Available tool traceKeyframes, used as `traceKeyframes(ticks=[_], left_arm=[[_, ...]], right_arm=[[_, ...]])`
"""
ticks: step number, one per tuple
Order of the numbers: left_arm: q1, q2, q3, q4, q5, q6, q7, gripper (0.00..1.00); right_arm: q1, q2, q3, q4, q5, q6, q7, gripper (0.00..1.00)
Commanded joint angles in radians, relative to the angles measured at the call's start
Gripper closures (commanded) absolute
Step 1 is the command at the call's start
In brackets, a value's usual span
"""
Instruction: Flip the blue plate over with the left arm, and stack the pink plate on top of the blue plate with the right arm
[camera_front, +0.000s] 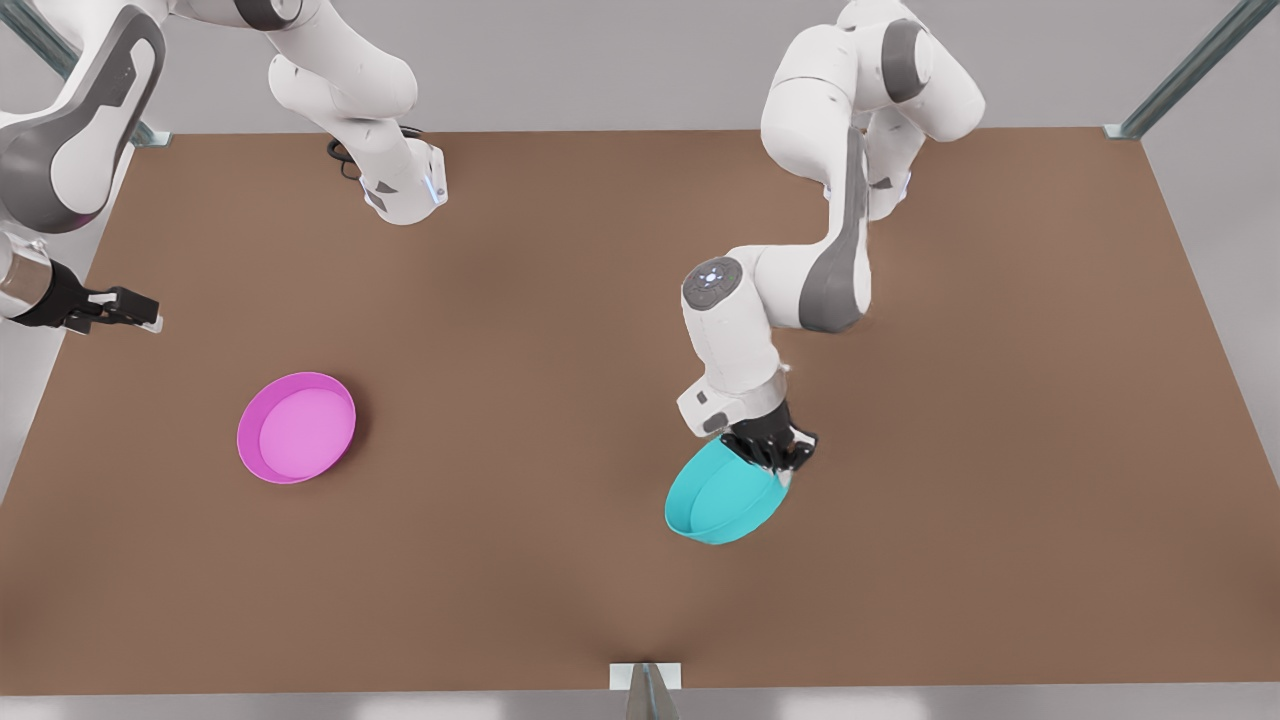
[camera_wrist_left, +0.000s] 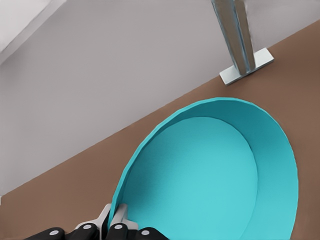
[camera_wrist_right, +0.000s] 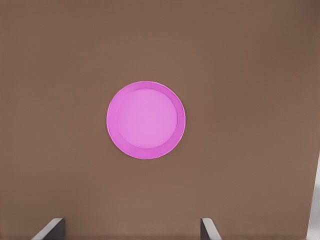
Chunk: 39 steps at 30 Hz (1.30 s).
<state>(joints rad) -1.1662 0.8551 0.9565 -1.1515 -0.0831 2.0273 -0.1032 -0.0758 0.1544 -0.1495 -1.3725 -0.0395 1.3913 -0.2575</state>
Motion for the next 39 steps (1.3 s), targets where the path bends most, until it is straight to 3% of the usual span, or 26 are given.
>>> traceKeyframes(ticks=[1,4,6,10,19,26,39], left_arm=[[-0.055,0.041,0.050,-0.007,0.037,0.074,-0.569,0.79],[-0.115,0.051,0.070,-0.051,0.334,0.071,-0.575,0.79],[-0.184,0.107,0.143,-0.076,0.426,0.053,-0.631,0.79],[-0.260,0.120,0.148,-0.149,0.678,-0.082,-0.696,0.79],[-0.424,0.147,0.033,-0.361,0.973,-0.217,-1.541,0.79],[-0.424,0.173,-0.102,-0.361,1.066,-0.279,-1.931,0.79],[-0.423,0.341,-0.162,-0.350,1.071,-0.308,-2.153,0.79]], right_arm=[[-0.001,-0.001,-0.001,0.000,0.001,0.000,0.000,0.00],[-0.005,0.005,-0.001,0.000,0.001,-0.002,0.001,0.00],[-0.005,0.007,-0.002,0.001,0.001,-0.002,0.001,0.00],[-0.013,0.007,-0.002,0.000,0.010,-0.002,-0.012,0.00],[-0.021,0.020,-0.005,0.001,0.016,-0.002,-0.013,0.00],[-0.021,0.024,-0.013,0.001,0.016,-0.005,-0.013,0.00],[-0.024,0.037,-0.021,0.001,0.026,-0.011,-0.013,0.00]])
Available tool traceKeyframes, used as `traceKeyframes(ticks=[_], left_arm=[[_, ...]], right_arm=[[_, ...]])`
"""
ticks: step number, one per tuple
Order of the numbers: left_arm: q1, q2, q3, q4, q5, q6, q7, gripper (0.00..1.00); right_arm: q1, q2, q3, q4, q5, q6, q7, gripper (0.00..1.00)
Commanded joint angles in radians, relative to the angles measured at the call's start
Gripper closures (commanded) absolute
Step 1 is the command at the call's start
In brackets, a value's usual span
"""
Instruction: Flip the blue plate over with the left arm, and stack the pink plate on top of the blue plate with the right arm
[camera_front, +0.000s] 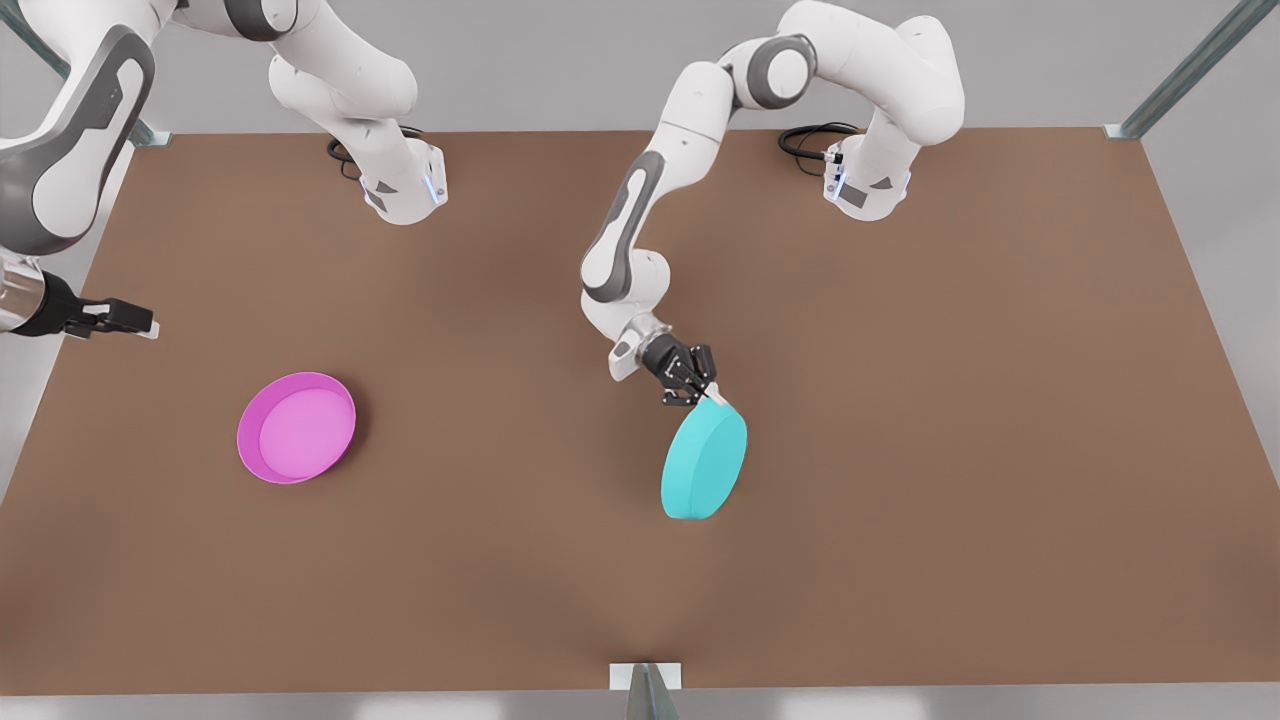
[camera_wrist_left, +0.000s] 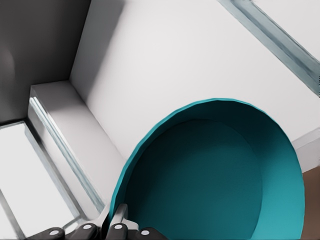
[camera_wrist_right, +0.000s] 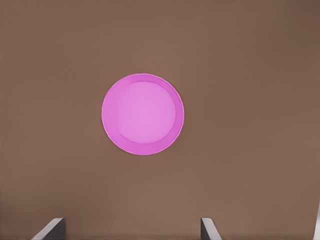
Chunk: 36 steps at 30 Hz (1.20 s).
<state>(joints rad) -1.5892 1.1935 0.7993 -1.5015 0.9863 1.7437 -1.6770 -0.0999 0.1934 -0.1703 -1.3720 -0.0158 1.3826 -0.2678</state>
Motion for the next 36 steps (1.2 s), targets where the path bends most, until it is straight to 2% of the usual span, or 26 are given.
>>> traceKeyframes(ticks=[1,11,20,21,23,26,28,30,34,35,36], left_arm=[[0.000,0.006,-0.009,0.000,0.000,-0.032,-0.579,0.79],[0.000,0.028,-0.072,0.003,-0.003,-0.059,-0.606,0.79],[-0.020,0.081,-0.072,0.004,-0.005,-0.085,-0.615,0.76],[-0.026,0.080,-0.072,0.004,-0.005,-0.099,-0.602,0.55],[-0.037,0.078,-0.072,0.004,-0.008,-0.112,-0.596,0.36],[-0.055,0.080,-0.071,0.004,-0.020,-0.113,-0.596,0.28],[-0.057,0.072,-0.072,0.035,-0.029,-0.113,-0.596,0.16],[-0.057,0.063,-0.071,0.168,-0.142,-0.122,-0.552,0.01],[-0.026,-0.014,-0.092,0.575,-0.622,-0.154,-0.477,0.00],[-0.008,-0.107,-0.089,0.662,-0.803,-0.154,-0.477,0.00],[0.008,-0.271,-0.089,0.661,-0.939,-0.158,-0.461,0.00]], right_arm=[[0.000,0.004,-0.002,0.001,0.002,-0.002,-0.002,0.00],[-0.001,0.006,-0.006,-0.001,0.007,-0.004,-0.002,0.00],[-0.001,0.006,-0.006,-0.002,0.007,-0.002,-0.002,0.00],[-0.001,0.008,-0.006,-0.002,0.008,-0.002,-0.002,0.00],[-0.001,0.008,-0.008,-0.002,0.008,-0.002,-0.002,0.00],[-0.003,0.008,-0.008,-0.002,0.008,-0.002,-0.002,0.00],[-0.009,0.008,-0.008,-0.002,0.019,-0.002,-0.004,0.00],[-0.012,0.015,-0.008,-0.001,0.020,-0.002,-0.019,0.00],[-0.009,0.020,-0.008,0.002,0.020,0.001,-0.019,0.00],[-0.008,0.044,-0.008,0.004,0.022,0.001,-0.018,0.00],[-0.004,0.092,-0.005,0.005,0.037,0.003,-0.018,0.00]])
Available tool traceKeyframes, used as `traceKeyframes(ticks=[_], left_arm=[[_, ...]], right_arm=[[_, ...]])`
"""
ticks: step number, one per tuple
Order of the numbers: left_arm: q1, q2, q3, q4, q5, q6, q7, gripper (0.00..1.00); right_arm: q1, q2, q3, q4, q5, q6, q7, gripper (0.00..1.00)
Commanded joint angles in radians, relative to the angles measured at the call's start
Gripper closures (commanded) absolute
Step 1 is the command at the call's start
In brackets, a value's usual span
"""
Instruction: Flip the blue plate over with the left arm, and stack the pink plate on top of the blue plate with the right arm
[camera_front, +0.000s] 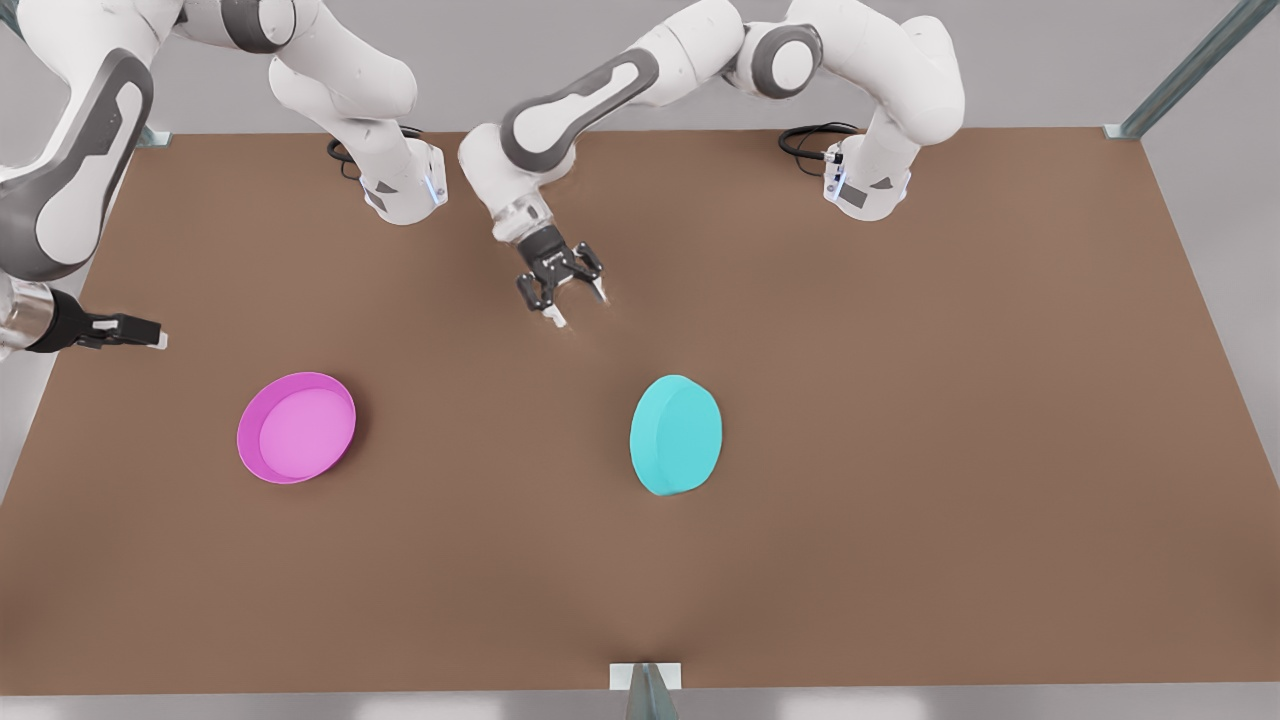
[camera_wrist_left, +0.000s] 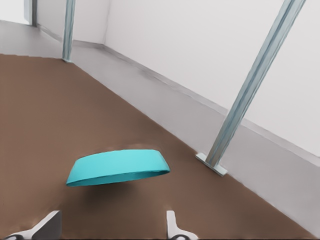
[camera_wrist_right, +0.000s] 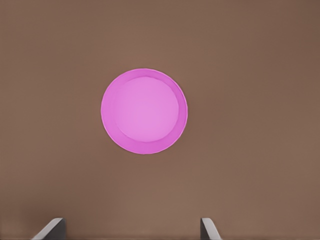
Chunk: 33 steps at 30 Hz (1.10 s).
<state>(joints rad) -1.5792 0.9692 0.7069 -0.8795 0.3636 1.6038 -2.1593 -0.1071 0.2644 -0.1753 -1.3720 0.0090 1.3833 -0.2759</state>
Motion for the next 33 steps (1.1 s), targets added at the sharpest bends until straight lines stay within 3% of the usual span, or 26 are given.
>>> traceKeyframes(ticks=[1,2,3,6,10,11,12,13,14,15,17,25,33], left_arm=[[0.082,-0.243,0.000,0.034,-0.429,-0.071,0.096,0.00],[0.201,-0.427,0.002,0.033,-0.526,-0.221,0.419,0.00],[0.332,-0.504,0.005,0.031,-0.551,-0.366,0.824,0.00],[0.672,-0.543,0.011,0.031,-0.551,-0.550,1.752,0.00],[0.964,-0.527,0.006,-0.022,-0.580,-0.550,2.216,0.00],[1.066,-0.550,-0.064,-0.073,-0.581,-0.532,2.235,0.00],[1.436,-0.603,-0.526,-0.081,-0.523,-0.504,2.199,0.00],[1.582,-0.685,-0.747,-0.186,-0.370,-0.421,2.216,0.00],[1.582,-0.920,-0.774,-0.645,-0.311,-0.050,2.219,0.00],[1.582,-0.948,-0.774,-0.719,-0.305,-0.004,2.225,0.00],[1.587,-0.816,-0.811,-0.432,-0.290,-0.343,2.233,0.00],[1.556,-0.727,-0.814,-0.443,-0.370,-0.292,2.089,0.00],[1.533,-0.742,-0.816,-0.388,-0.367,-0.306,1.974,0.00]], right_arm=[[-0.003,0.036,0.003,-0.007,0.016,0.005,-0.011,0.00],[-0.025,0.059,0.003,-0.009,0.017,0.008,-0.012,0.00],[-0.060,0.091,0.003,-0.013,0.052,0.028,-0.014,0.00],[-0.169,0.105,0.003,-0.215,0.121,0.288,-0.198,0.00],[-0.229,0.164,0.019,-0.420,0.216,0.580,-0.347,0.00],[-0.230,0.165,0.020,-0.449,0.220,0.622,-0.359,0.00],[-0.229,0.170,0.022,-0.482,0.221,0.684,-0.361,0.00],[-0.229,0.171,0.023,-0.510,0.221,0.752,-0.364,0.00],[-0.236,0.173,0.027,-0.512,0.221,0.789,-0.377,0.00],[-0.241,0.173,0.030,-0.509,0.270,0.830,-0.454,0.00],[-0.252,0.174,0.031,-0.510,0.331,0.873,-0.525,0.00],[-0.272,0.259,0.048,-0.541,0.456,0.790,-0.522,0.00],[-0.273,0.319,0.069,-0.510,0.470,0.784,-0.522,0.00]])
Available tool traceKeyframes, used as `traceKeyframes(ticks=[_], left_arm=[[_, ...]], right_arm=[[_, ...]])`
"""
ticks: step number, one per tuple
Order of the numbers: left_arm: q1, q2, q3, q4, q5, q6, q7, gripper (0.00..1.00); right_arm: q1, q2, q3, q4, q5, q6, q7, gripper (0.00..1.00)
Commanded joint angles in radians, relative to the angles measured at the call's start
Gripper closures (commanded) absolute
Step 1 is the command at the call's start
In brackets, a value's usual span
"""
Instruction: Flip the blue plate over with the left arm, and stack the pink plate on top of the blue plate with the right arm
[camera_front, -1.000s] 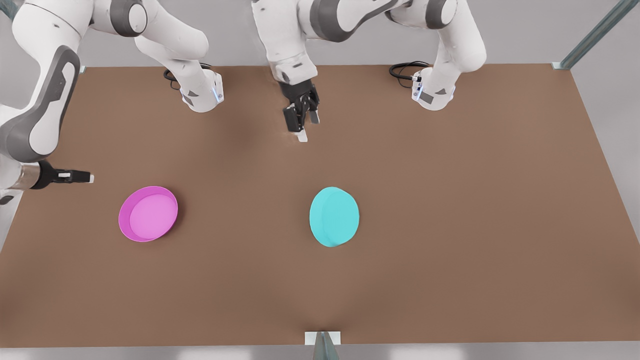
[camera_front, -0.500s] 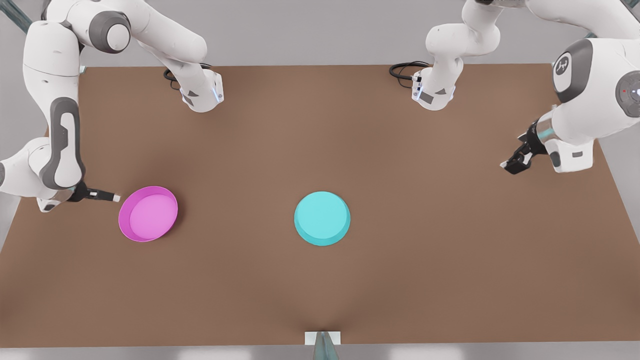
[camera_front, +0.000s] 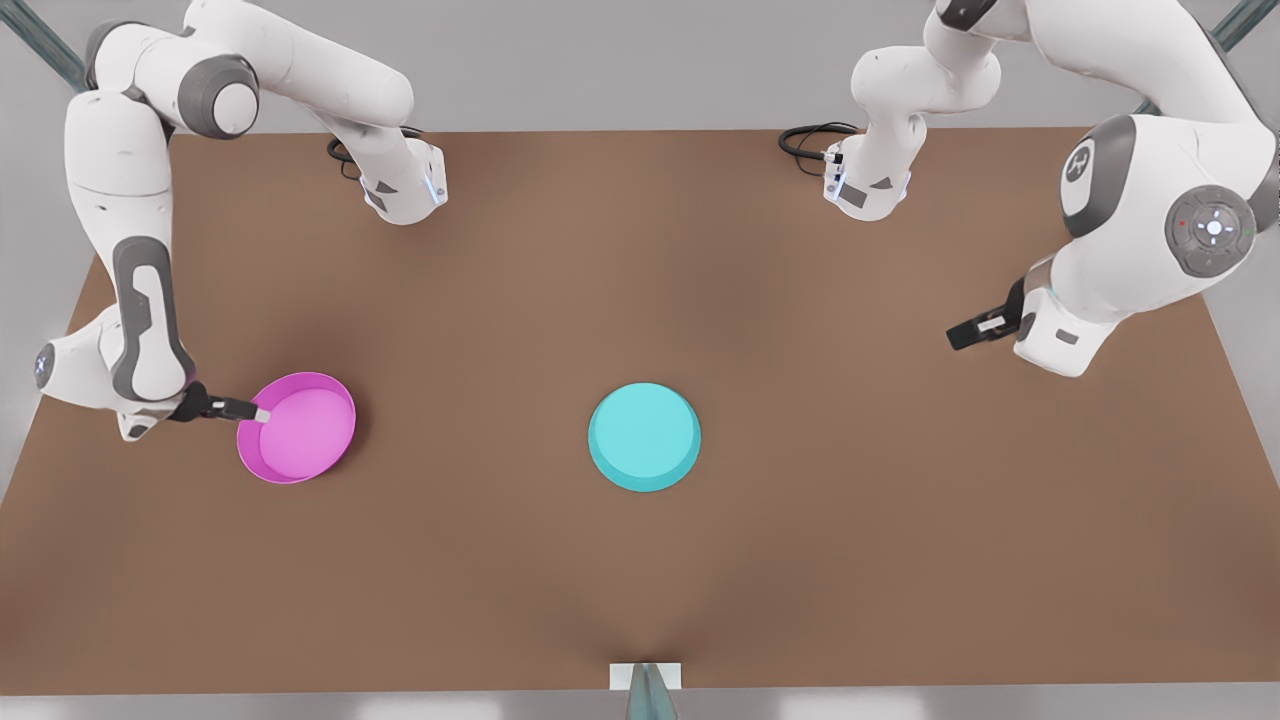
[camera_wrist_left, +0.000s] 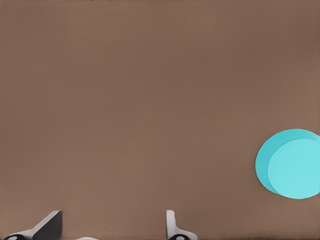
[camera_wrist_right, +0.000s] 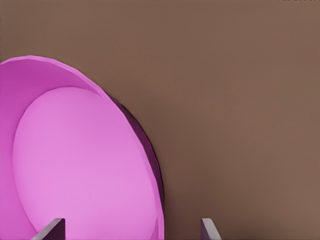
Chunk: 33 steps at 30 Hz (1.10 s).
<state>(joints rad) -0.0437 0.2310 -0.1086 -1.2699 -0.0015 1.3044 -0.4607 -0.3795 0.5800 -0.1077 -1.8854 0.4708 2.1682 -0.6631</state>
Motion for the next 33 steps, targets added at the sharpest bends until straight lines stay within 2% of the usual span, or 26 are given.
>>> traceKeyframes(ticks=[1,2,4,7,9,12,19,20,21,22,24,26,33], left_arm=[[-0.002,-0.005,0.000,0.003,0.000,-0.007,0.274,0.00],[-0.002,-0.005,-0.002,0.003,0.000,-0.007,0.274,0.00],[-0.002,-0.010,-0.010,0.007,0.002,-0.007,0.277,0.00],[-0.001,-0.007,0.000,0.024,0.008,-0.017,0.281,0.00],[-0.001,-0.001,-0.005,0.026,0.006,-0.059,0.281,0.00],[-0.002,0.001,-0.006,0.024,0.002,-0.057,0.275,0.00],[-0.005,-0.027,-0.006,-0.019,0.011,-0.045,0.278,0.00],[-0.005,-0.027,-0.006,-0.020,0.011,-0.047,0.278,0.00],[-0.004,-0.027,-0.006,-0.020,0.011,-0.047,0.278,0.00],[-0.004,-0.025,-0.003,-0.020,0.011,-0.043,0.278,0.00],[-0.004,-0.021,-0.002,-0.020,0.011,-0.037,0.278,0.00],[-0.004,-0.018,-0.003,-0.020,0.011,-0.036,0.277,0.00],[-0.005,-0.018,-0.008,-0.020,0.011,-0.036,0.277,0.00]], right_arm=[[-0.002,0.004,0.002,0.003,0.008,-0.004,-0.135,0.09],[-0.004,0.006,0.002,0.015,0.008,-0.016,-0.135,0.17],[-0.010,0.015,0.003,0.017,0.008,-0.018,-0.135,0.25],[-0.010,0.021,0.002,0.031,0.008,-0.030,-0.135,0.34],[-0.012,0.023,0.003,0.031,0.006,-0.030,-0.135,0.34],[-0.015,0.032,0.002,0.042,0.008,-0.042,-0.135,0.43],[-0.012,0.057,0.003,0.058,0.008,-0.042,-0.135,0.46],[-0.010,0.055,0.003,0.058,0.008,-0.042,-0.135,0.49],[-0.010,0.055,0.003,0.058,0.008,-0.044,-0.135,0.62],[-0.010,0.055,0.003,0.058,0.008,-0.044,-0.135,0.70],[-0.010,0.055,0.003,0.058,0.008,-0.044,-0.136,0.75],[-0.010,0.055,0.003,0.058,0.008,-0.044,-0.147,0.79],[0.004,0.035,0.014,0.058,0.011,-0.061,-0.142,0.79]])
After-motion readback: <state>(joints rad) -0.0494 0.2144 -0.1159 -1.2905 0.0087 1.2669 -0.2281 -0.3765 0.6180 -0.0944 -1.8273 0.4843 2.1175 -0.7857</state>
